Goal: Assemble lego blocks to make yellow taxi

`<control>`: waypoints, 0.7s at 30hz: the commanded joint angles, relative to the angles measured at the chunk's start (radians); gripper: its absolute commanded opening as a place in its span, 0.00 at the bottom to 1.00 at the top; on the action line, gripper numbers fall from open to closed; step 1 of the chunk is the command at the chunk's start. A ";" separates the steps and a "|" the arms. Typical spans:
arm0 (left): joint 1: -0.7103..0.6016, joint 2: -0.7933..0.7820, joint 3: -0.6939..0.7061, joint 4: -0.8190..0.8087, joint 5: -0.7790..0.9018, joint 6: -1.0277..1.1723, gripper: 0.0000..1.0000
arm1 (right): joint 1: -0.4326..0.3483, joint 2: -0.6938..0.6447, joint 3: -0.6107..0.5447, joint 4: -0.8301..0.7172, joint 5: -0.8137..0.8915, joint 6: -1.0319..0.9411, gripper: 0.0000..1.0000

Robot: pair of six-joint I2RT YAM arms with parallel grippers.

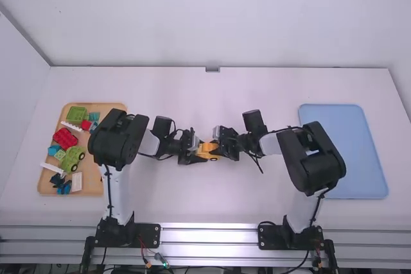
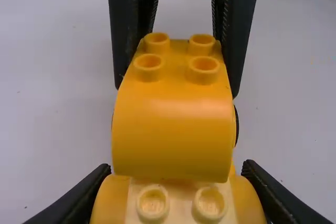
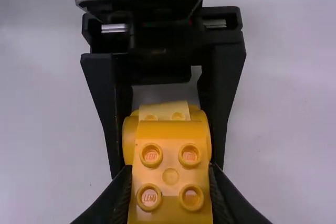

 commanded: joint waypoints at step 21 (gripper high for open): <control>-0.013 0.012 -0.011 -0.015 0.003 0.004 0.22 | 0.102 0.015 0.023 -0.088 0.247 -0.034 0.00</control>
